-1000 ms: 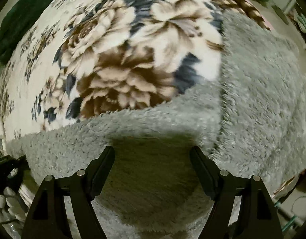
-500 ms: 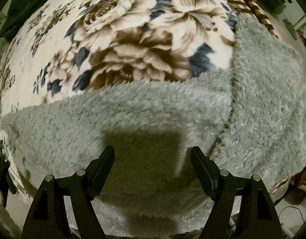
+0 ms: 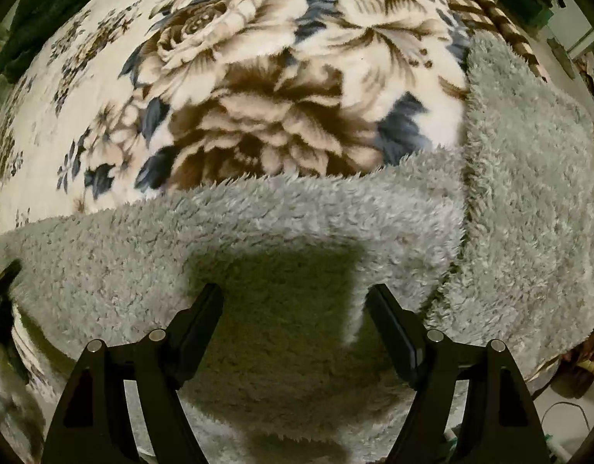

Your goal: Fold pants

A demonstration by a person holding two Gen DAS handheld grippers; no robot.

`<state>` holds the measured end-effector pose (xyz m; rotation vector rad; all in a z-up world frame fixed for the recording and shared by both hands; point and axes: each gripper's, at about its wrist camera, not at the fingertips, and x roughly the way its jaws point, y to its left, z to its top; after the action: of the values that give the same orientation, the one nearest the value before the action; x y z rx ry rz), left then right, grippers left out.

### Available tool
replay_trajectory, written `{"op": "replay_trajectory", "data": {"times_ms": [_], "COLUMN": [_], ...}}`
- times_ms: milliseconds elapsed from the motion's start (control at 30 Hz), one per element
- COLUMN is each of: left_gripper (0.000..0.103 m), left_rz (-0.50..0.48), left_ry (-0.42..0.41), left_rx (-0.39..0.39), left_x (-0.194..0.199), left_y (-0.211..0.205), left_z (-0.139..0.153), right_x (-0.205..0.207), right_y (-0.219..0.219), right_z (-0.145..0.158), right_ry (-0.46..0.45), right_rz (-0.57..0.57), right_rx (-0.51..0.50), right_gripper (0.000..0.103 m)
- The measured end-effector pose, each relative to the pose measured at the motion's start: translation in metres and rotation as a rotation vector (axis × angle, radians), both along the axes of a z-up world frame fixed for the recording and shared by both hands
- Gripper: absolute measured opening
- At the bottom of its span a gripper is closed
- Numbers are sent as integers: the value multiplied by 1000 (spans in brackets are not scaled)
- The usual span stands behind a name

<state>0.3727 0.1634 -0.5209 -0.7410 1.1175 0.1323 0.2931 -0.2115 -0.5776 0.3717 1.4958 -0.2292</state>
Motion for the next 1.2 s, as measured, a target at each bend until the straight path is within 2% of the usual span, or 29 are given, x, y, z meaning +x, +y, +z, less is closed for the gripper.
{"op": "replay_trajectory", "data": {"times_ms": [100,167,433,533,567,633,667,767,833,900,967,1100,1200], "left_gripper": [3,3,3,4,7,9,11,30,38,64,79,79,79], "left_rz": [57,111,262,265,258,223,201,139,107,82,28,-142,-263], "left_ry": [7,36,182,235,261,286,300,267,240,200,169,202,222], "left_rx": [0,-2,-66,-71,-57,-16,34,181,250,300,365,489,513], "left_x": [-51,-88,-172,-186,-188,-188,-184,-174,-172,-171,-164,-123,-93], "left_y": [18,28,27,26,25,21,15,-7,-22,-34,-56,-116,-166], "left_z": [20,22,-26,-41,-43,-40,-33,-4,14,30,45,37,16], "right_x": [-1,-5,-22,-24,-24,-25,-25,-34,-46,-59,-68,-82,-67], "right_y": [-4,-5,7,7,7,7,6,4,-10,-29,-48,-92,-120], "right_z": [5,9,8,6,7,6,6,6,9,15,22,40,40], "right_ry": [-1,1,32,43,43,45,45,36,26,18,4,-44,-62], "right_rz": [2,7,59,67,72,83,86,83,58,7,-38,-136,-171], "right_rx": [7,9,-20,-23,-25,-26,-26,-18,6,26,33,20,3], "right_gripper": [80,80,80,80,80,80,80,88,89,89,89,89,89]}}
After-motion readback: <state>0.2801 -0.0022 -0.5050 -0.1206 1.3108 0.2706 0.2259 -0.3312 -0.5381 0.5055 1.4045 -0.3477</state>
